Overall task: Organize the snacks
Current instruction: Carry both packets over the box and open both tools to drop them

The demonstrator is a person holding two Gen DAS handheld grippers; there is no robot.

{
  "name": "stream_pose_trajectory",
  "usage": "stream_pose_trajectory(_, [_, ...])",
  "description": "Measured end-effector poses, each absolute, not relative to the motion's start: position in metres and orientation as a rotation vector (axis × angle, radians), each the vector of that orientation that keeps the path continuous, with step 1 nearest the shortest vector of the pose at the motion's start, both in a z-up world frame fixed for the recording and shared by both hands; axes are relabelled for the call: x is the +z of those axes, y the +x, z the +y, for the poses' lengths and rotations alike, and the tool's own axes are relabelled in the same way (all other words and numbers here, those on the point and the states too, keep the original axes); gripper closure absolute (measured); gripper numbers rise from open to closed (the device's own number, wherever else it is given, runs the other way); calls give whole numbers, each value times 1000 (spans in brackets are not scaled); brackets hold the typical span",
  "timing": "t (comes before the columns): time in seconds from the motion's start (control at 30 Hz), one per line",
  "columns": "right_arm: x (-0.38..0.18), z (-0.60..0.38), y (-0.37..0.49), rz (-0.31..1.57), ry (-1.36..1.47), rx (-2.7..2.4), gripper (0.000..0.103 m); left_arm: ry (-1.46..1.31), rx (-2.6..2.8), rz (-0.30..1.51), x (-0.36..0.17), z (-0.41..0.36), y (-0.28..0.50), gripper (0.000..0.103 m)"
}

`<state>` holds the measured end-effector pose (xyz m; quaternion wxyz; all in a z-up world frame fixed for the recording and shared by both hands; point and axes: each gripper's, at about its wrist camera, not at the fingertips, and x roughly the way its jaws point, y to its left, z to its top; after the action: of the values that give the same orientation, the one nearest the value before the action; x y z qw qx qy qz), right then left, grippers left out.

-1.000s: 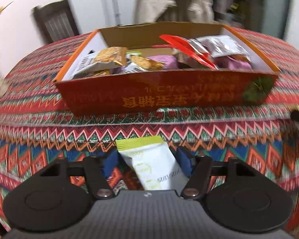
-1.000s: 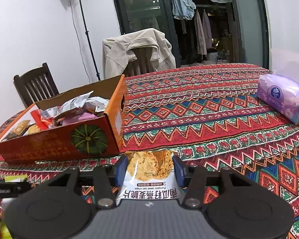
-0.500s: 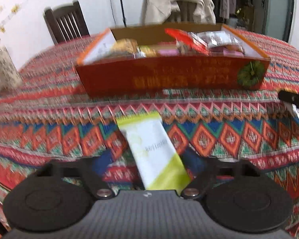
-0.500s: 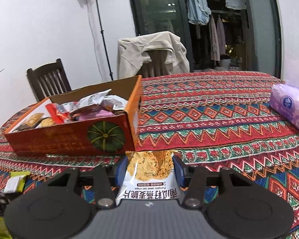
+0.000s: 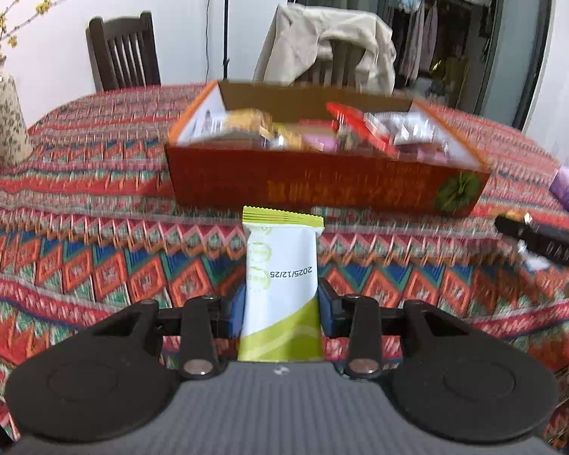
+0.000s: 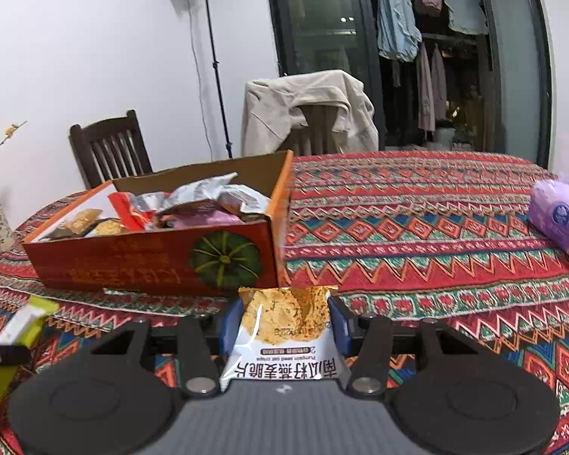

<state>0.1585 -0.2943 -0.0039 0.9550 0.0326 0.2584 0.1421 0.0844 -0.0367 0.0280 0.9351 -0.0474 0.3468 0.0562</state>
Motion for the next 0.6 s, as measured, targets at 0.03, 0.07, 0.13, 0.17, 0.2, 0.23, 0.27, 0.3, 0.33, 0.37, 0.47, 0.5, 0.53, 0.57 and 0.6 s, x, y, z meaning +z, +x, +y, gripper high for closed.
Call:
stream_pose_trajectory(0.03, [-2, -292, 158, 514, 56, 292, 55, -99, 108, 686, 35, -35, 85, 65])
stream_pose_trajectory(0.07, [0, -290, 156, 504, 46, 295, 55, -100, 102, 665, 42, -34, 86, 65])
stream_pose_trajectory(0.13, [7, -285, 155, 494, 34, 302, 55, -103, 94, 627, 54, -31, 90, 65])
stream_pose_trajectory(0.17, [12, -282, 155, 490, 34, 307, 55, -104, 89, 608, 60, -29, 94, 65])
stream_pose_trajectory(0.2, [17, -280, 155, 481, 32, 312, 55, -106, 83, 590, 67, -29, 99, 65])
stream_pose_trajectory(0.23, [24, -277, 156, 469, 28, 313, 55, -109, 78, 575, 72, -27, 105, 65])
stream_pose_trajectory(0.27, [30, -274, 157, 455, 25, 312, 55, -113, 76, 564, 77, -27, 110, 65])
stream_pose_trajectory(0.3, [38, -270, 159, 441, 24, 313, 55, -117, 74, 551, 83, -26, 118, 65])
stream_pose_trajectory(0.33, [44, -266, 163, 430, 24, 317, 55, -120, 71, 539, 87, -26, 126, 65])
stream_pose_trajectory(0.37, [51, -261, 168, 420, 24, 320, 55, -120, 74, 527, 92, -26, 135, 65])
stream_pose_trajectory(0.47, [70, -243, 189, 403, 31, 323, 55, -113, 90, 495, 105, -23, 166, 65])
stream_pose_trajectory(0.5, [73, -237, 197, 403, 37, 324, 55, -117, 95, 487, 108, -21, 178, 65])
stream_pose_trajectory(0.53, [78, -229, 205, 402, 38, 322, 55, -120, 100, 482, 110, -19, 187, 65])
stream_pose_trajectory(0.57, [81, -220, 215, 401, 33, 314, 55, -123, 106, 477, 110, -17, 197, 64])
stream_pose_trajectory(0.6, [83, -212, 224, 404, 26, 305, 55, -125, 114, 470, 111, -15, 207, 63])
